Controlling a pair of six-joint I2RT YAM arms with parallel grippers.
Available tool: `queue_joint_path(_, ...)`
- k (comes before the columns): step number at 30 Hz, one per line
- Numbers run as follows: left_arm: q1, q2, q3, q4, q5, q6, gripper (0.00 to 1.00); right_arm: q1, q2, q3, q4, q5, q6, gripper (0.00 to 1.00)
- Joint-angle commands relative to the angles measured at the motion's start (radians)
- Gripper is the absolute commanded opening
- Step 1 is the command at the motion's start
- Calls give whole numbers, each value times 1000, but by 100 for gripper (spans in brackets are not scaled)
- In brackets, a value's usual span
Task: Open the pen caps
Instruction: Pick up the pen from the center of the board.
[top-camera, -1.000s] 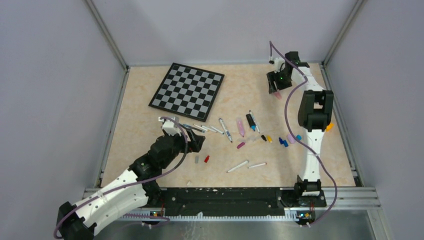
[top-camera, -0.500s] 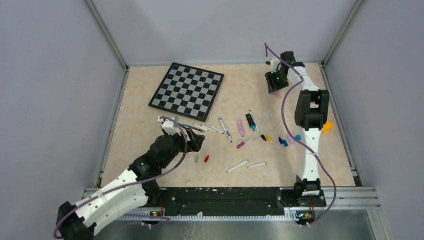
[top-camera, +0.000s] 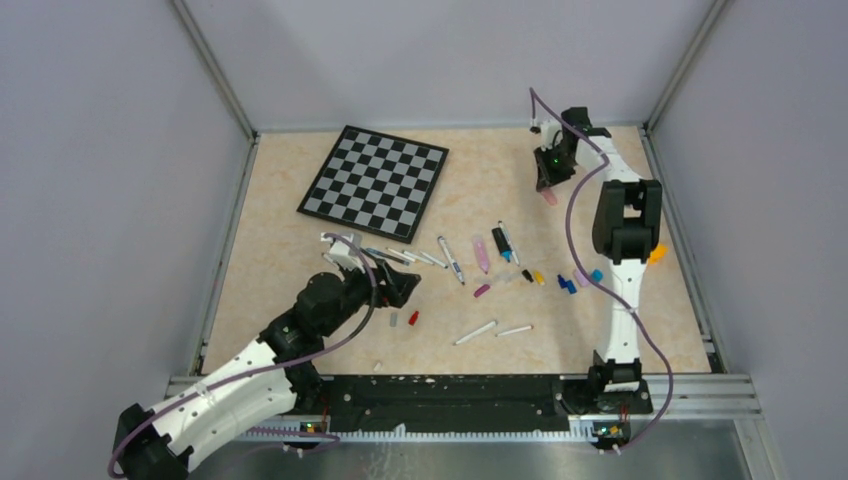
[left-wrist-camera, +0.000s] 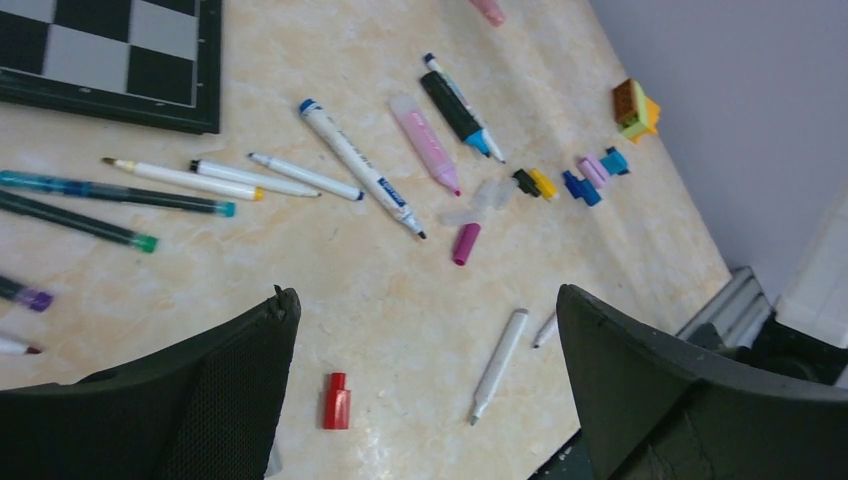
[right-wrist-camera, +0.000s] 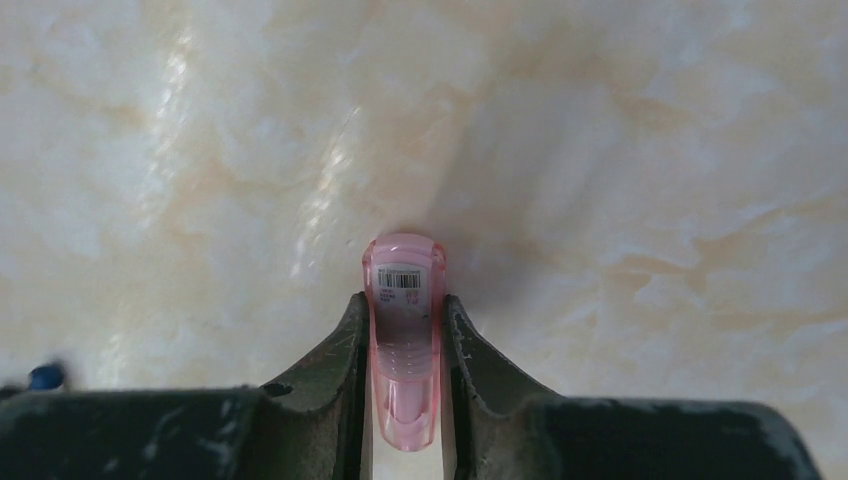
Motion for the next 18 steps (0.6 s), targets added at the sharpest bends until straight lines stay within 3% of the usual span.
queue_joint_path(1, 4, 26, -22, 218, 161, -49, 99, 7, -233, -146, 60, -158, 112, 2)
queue_joint_path(5, 4, 144, -8, 367, 273, -72, 99, 6, -497, -396, 209, -322, 255, 0)
queue_joint_path(10, -8, 331, 96, 433, 349, -98, 99, 7, -775, -744, 396, -492, 455, 0)
queue_joint_path(15, -73, 517, 226, 479, 288, -107, 99, 8, -1010, -1058, 713, -657, 745, 0)
queue_joint_path(18, -113, 619, 311, 486, 249, -118, 97, 9, -1081, -1137, 790, -705, 867, 0)
